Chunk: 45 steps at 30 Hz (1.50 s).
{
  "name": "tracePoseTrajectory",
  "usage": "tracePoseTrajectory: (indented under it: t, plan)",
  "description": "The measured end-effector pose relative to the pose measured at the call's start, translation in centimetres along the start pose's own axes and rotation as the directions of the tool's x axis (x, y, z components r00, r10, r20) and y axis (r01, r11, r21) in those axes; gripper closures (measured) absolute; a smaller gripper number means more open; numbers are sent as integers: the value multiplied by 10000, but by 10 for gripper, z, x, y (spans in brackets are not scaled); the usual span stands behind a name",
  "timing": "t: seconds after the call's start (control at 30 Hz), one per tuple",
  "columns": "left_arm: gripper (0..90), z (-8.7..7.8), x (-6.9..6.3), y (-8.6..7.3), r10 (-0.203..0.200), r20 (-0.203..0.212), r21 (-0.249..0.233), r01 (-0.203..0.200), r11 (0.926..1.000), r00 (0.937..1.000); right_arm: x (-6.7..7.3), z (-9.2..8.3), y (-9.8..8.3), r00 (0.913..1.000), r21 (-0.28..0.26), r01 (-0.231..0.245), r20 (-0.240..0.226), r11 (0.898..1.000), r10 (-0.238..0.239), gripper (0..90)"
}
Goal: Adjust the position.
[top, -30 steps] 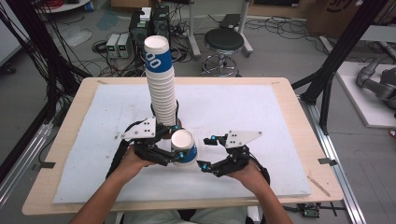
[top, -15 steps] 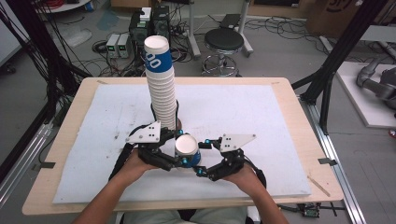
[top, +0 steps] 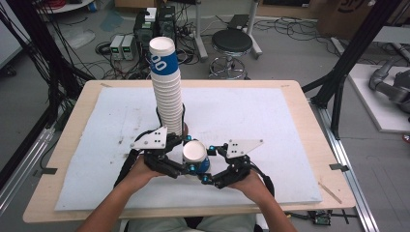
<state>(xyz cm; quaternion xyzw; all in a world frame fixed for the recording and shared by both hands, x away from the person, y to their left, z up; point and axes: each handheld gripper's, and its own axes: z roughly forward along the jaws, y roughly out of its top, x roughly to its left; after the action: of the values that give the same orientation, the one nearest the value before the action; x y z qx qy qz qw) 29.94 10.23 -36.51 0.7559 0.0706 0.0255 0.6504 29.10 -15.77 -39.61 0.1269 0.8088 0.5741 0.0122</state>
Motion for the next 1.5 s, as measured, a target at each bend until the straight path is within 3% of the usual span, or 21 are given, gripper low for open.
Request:
tracePoseTrajectory:
  t: [0.27, 0.47, 0.53, 0.57, 0.77, 1.0, 1.17, 1.4, 1.47, 1.5]
  plan:
    - [297, -1, 0, 1, -27, -6, -171, 27, 9999, 10000, -2, 2, -3, 9997, 110, -154, -211, 9998, 156, 217]
    - [305, -1, 0, 1, -97, 110, -183, 99, 9998, 9999, -1, -1, -2, 9993, 133, 254, -289, 9996, -250, 294]
    - [305, 0, 0, 0, -164, 121, -55, 164, 9999, 9998, -1, -2, -1, 9990, 234, 438, -70, 9988, -436, 311]
    - [304, 0, 0, 0, -209, 49, 23, 209, 9998, 9998, 0, -3, 0, 9985, 517, 530, -173, 9973, -522, 331]
    - [296, 2, 1, -1, -391, 118, 283, 387, 9988, 9992, 0, -4, 1, 9983, 819, 575, -148, 9950, -565, 341]
    - [167, 4, 1, -2, -703, 127, 684, 693, 9952, 9974, 2, -4, 4, 9974, 1386, 716, -168, 9878, -700, 351]
    - [166, 1, 3, -1, -805, 141, 876, 790, 9930, 9967, 1, -9, 5, 9972, 1736, 749, -164, 9820, -732, 351]
    - [166, -5, 4, 6, -613, -13, 1188, 610, 9910, 9981, -5, -19, 13, 9944, 2780, 1008, 15, 9553, -1053, 352]
    - [166, -7, 5, 7, -620, -77, 1216, 625, 9906, 9980, -6, -21, 18, 9926, 3056, 1133, 81, 9454, -1215, 351]
    - [166, -8, 5, 7, -608, -104, 1266, 616, 9900, 9981, -7, -22, 22, 9905, 3307, 1251, 132, 9354, -1371, 351]
